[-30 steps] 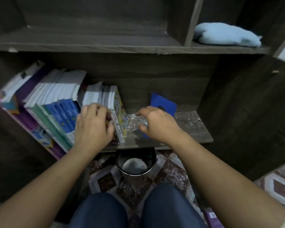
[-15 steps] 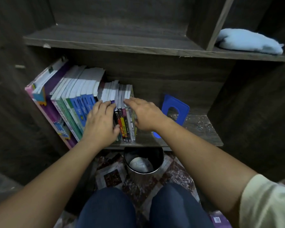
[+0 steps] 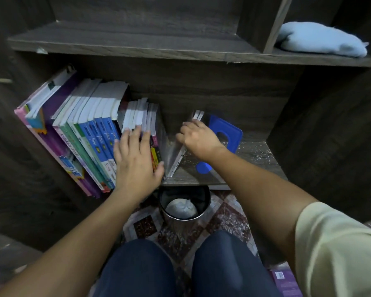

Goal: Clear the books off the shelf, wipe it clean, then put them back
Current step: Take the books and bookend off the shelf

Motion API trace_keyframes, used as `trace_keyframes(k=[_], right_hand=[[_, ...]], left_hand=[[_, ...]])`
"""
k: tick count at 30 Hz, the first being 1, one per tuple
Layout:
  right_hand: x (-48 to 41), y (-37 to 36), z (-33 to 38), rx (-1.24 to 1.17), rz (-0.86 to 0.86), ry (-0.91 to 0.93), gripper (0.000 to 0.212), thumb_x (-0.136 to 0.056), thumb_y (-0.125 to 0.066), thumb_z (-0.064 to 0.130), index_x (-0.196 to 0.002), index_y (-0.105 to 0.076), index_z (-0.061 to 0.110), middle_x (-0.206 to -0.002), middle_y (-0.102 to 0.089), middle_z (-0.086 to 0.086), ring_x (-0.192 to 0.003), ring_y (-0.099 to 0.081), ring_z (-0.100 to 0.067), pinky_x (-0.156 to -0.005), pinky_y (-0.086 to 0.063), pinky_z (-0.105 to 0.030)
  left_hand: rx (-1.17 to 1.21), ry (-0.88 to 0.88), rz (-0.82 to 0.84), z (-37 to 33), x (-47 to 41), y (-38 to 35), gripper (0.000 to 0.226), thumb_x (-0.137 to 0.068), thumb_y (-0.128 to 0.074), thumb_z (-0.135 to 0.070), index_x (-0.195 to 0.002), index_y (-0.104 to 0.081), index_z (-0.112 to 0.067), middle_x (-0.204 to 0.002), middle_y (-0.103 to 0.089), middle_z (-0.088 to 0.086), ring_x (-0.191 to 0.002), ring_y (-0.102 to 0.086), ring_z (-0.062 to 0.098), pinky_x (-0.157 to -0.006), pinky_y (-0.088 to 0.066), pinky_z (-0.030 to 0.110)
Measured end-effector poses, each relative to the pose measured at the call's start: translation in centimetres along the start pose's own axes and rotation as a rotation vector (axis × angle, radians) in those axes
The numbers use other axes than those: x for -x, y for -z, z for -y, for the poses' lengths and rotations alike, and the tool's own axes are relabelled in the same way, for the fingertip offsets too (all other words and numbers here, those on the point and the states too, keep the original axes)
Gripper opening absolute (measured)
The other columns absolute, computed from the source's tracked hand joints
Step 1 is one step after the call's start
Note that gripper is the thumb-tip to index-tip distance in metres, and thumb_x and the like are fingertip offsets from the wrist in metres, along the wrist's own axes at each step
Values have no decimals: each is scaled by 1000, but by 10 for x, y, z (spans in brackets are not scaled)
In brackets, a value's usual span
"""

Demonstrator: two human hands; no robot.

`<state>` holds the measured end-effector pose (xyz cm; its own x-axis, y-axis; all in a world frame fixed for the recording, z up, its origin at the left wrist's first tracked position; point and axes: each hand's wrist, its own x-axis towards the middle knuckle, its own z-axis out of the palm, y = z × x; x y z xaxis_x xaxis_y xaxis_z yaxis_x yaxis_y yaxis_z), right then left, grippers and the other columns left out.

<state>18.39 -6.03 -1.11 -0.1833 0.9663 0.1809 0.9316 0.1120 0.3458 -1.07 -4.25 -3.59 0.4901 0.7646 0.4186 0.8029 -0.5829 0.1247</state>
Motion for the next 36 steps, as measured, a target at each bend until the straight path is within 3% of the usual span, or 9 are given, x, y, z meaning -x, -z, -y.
trace_keyframes(k=[2, 7, 11, 14, 16, 19, 21, 28, 36], right_hand=[[8, -4, -13, 100, -87, 8, 15, -77, -60, 4, -87, -71, 8, -86, -68, -12, -95, -66, -32, -95, -50, -48], [47, 4, -41, 10, -485, -129, 18, -78, -48, 1, -79, -65, 7, -78, -61, -12, -80, -64, -32, -88, -52, -43], [117, 25, -46, -77, -594, -313, 15, -75, -70, 11, -90, -68, 8, -87, -65, -9, -78, -63, -29, -57, -52, -36], [173, 35, -34, -97, -465, -447, 26, -68, -75, 23, -90, -66, 12, -84, -64, -6, -68, -62, -27, -48, -45, -31], [212, 39, -24, -114, -251, -573, 28, -69, -74, 31, -88, -63, 14, -81, -62, -5, -65, -62, -28, -49, -42, -31], [261, 37, -9, -200, 99, -714, 30, -80, -61, 41, -103, -61, 22, -95, -64, -1, -83, -64, -29, -60, -36, -31], [291, 30, -2, -307, 202, -768, 33, -84, -56, 41, -114, -57, 27, -102, -64, -1, -91, -63, -30, -64, -39, -33], [405, -3, -5, -580, 362, -899, 36, -93, -54, 31, -128, -51, 27, -106, -66, -9, -93, -63, -32, -73, -48, -36], [513, -86, 10, -691, 621, -1119, 37, -96, -50, 28, -132, -48, 29, -104, -65, -8, -88, -62, -31, -62, -45, -34]], left_hand=[[20, -56, 3, -9, 7, -7, 87, -76, -69, -45, -144, -34, -4, -150, -31, 15, -139, -21, 34, -111, -21, 54], [89, -175, 17, -29, 6, -19, 84, -75, -74, -39, -143, -36, -6, -146, -40, 12, -136, -31, 31, -109, -27, 50], [162, -229, -29, -52, -12, -11, 64, -73, -74, -19, -131, -51, -8, -126, -58, 16, -118, -52, 36, -98, -42, 47], [172, -365, -18, -78, -18, -1, 39, -63, -72, 0, -101, -64, -7, -88, -65, 18, -79, -61, 39, -68, -52, 44], [147, -495, 79, -104, -8, 1, 32, -61, -72, -1, -91, -63, -6, -81, -64, 19, -74, -61, 39, -61, -51, 42], [125, -644, 198, -149, 13, -1, 30, -68, -67, 1, -97, -64, -7, -87, -65, 18, -84, -60, 38, -67, -52, 43], [138, -761, 242, -185, 28, -5, 27, -73, -62, 1, -99, -64, -8, -90, -64, 14, -90, -58, 35, -70, -49, 41], [168, -965, 472, -296, 86, -35, 21, -88, -49, -11, -107, -56, -18, -104, -54, 2, -103, -47, 21, -80, -40, 34], [178, -1078, 688, -358, 137, -101, 26, -93, -54, -21, -119, -55, -21, -114, -53, 2, -103, -48, 21, -85, -39, 34]])
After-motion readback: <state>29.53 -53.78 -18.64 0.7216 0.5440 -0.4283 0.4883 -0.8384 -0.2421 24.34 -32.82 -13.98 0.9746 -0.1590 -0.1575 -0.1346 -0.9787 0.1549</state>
